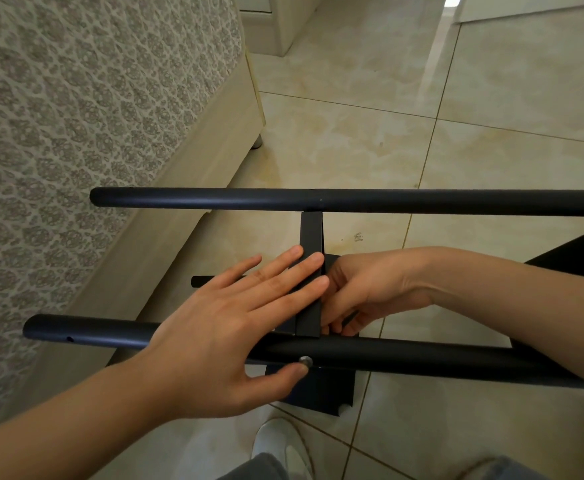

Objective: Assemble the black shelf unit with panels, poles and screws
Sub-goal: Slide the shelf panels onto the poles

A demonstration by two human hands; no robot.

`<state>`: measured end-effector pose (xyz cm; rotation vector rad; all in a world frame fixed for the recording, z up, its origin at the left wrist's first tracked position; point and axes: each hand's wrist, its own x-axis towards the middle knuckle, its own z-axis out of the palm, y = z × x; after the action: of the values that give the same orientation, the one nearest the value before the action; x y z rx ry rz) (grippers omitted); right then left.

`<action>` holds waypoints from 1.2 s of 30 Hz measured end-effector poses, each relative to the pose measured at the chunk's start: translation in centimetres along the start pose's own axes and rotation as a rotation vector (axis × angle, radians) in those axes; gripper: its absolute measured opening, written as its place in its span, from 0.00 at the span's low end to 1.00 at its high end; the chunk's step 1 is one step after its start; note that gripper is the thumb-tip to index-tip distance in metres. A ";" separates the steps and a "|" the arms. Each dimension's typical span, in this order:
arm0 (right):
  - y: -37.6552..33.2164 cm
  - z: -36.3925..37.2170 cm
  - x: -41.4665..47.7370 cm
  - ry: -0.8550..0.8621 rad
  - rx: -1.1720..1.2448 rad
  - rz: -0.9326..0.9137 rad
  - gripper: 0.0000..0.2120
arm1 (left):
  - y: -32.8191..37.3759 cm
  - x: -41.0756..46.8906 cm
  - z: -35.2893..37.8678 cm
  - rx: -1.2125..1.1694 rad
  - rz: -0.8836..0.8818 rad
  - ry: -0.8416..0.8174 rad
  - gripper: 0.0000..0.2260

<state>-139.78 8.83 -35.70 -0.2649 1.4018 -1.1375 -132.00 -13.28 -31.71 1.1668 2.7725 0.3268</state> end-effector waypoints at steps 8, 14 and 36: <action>-0.1 -0.1 0.0 -0.001 0.015 0.003 0.04 | 0.1 0.0 -0.1 -0.007 -0.002 0.001 0.34; 0.0 0.0 -0.1 -0.024 0.018 0.005 0.13 | 0.0 0.1 -0.1 -0.003 -0.001 0.003 0.34; 0.4 0.3 0.4 -0.006 0.017 0.015 0.05 | -0.2 0.1 0.1 -0.003 0.012 0.021 0.34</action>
<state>-139.47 8.59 -36.22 -0.2455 1.3863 -1.1350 -132.17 -13.29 -31.89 1.1866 2.7832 0.3465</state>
